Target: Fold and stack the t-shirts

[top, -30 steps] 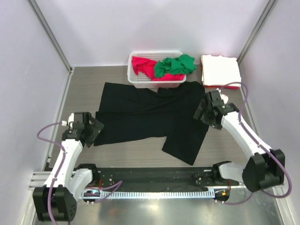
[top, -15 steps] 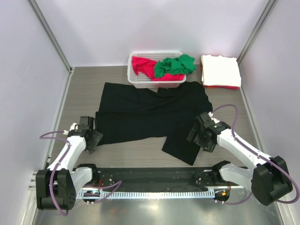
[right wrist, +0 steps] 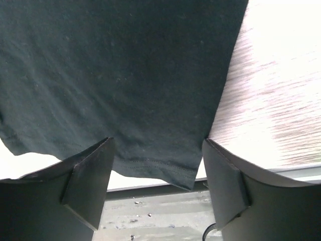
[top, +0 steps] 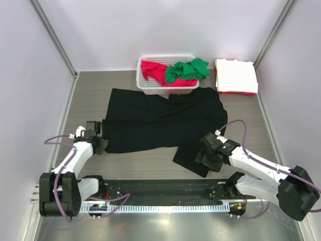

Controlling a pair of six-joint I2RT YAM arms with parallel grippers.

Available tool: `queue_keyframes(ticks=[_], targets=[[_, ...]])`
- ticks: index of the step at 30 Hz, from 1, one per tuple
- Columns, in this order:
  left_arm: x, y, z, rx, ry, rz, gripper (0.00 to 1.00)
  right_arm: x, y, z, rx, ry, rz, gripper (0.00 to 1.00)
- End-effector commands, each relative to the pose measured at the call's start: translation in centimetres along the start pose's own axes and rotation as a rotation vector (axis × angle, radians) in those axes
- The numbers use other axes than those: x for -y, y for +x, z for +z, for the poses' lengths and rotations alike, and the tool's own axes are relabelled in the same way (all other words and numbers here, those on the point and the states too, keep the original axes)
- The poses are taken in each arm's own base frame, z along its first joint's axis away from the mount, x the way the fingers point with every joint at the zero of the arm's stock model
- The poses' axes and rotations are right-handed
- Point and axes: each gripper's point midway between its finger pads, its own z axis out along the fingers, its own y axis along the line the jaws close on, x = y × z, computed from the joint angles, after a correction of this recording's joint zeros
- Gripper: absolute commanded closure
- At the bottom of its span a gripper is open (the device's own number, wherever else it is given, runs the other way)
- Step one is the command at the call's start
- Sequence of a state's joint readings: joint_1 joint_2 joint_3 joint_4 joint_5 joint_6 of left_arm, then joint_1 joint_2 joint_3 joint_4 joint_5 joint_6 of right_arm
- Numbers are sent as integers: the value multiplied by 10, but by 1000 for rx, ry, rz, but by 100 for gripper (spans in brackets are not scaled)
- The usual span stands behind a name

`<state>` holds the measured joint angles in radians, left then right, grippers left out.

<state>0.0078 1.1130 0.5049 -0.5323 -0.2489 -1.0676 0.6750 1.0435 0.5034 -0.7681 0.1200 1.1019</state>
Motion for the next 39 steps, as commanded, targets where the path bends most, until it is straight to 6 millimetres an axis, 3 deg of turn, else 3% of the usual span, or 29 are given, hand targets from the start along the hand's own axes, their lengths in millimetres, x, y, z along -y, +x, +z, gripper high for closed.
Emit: queue_keyframes(ticks=[1,3,7,8,11,15,23,31,36,39], targets=[[8,-6,1,32,41,-8,76,10,7,4,0,20,48,29],[8,-5,1,28,42,-5,79,10,8,6,2,15,49,36],[10,-5,2,25,49,0,88,11,11,10,0,16,35,65],[11,-5,1,24,52,3,90,12,10,10,5,15,30,79],[15,-7,-4,22,77,18,100,7,6,5,23,-18,16,99],[19,-13,-23,33,118,33,100,-1,-6,-14,69,-48,5,99],[28,-27,-95,54,255,14,100,-8,-37,-102,197,-147,56,99],[6,-28,-158,92,347,-33,100,22,-46,-181,299,-250,129,99],[-12,-29,-190,120,377,-47,100,45,-48,-215,361,-311,156,99],[-20,-27,-206,128,399,-47,100,46,-45,-232,370,-399,169,99]])
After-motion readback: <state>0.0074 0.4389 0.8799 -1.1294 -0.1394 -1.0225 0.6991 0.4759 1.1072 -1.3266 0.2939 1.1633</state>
